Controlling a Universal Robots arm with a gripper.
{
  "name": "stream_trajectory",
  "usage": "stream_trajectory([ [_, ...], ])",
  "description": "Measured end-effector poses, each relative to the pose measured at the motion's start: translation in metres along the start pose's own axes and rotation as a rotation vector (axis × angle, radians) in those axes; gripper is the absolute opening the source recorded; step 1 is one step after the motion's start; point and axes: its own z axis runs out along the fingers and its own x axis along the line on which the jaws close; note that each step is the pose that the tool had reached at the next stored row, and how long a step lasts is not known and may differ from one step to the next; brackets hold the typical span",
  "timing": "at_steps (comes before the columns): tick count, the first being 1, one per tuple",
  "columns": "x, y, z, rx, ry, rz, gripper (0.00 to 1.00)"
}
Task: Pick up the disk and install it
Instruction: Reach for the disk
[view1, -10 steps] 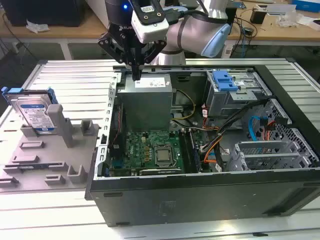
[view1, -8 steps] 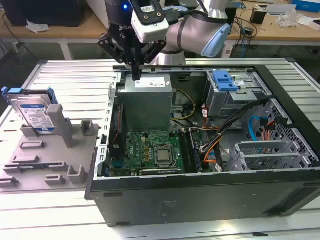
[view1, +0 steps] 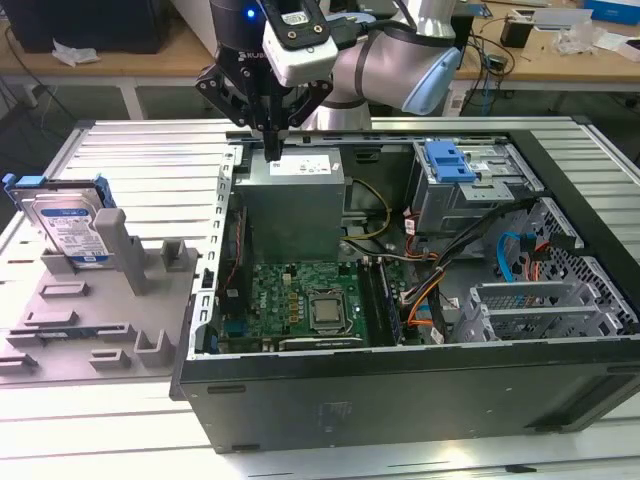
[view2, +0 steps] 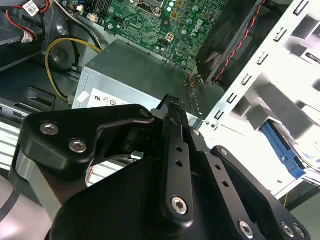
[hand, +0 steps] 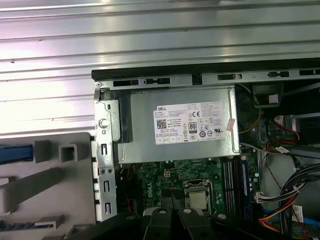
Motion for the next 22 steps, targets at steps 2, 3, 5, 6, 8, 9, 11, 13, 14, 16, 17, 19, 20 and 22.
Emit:
stream_trajectory([
  [2, 0.0003, 0.0, 0.0, 0.0, 0.0, 0.0, 0.11],
  [3, 0.0005, 0.0, 0.0, 0.0001, 0.0, 0.0, 0.11],
  [5, 0.0012, -0.0001, 0.0, 0.0, 0.0, 0.0, 0.11],
  [6, 0.0032, -0.0003, -0.0001, 0.0001, -0.0002, 0.0, 0.11],
  [8, 0.008, -0.0006, -0.0002, 0.0, -0.001, 0.0, 0.11],
  [9, 0.011, -0.0008, -0.0003, 0.0, -0.0015, 0.0, 0.11],
  [11, 0.0232, -0.0017, -0.0006, 0.0001, -0.0035, 0.0, 0.11],
  [13, 0.0299, -0.0022, -0.0007, 0.0002, -0.0043, 0.0, 0.11],
  [14, 0.0321, -0.0024, -0.0008, 0.0002, -0.0045, 0.0, 0.11],
  [16, 0.0386, -0.0029, -0.0009, 0.0003, -0.0053, 0.0, 0.11],
  [17, 0.041, -0.003, -0.0009, 0.0003, -0.0056, 0.0, 0.11],
  [19, 0.0465, -0.0034, -0.0011, 0.0004, -0.0059, 0.0, 0.11],
  [20, 0.0492, -0.0035, -0.0011, 0.0004, -0.006, 0.0, 0.11],
  [22, 0.0544, -0.003, -0.0011, 0.0006, -0.0062, 0.001, 0.11],
])
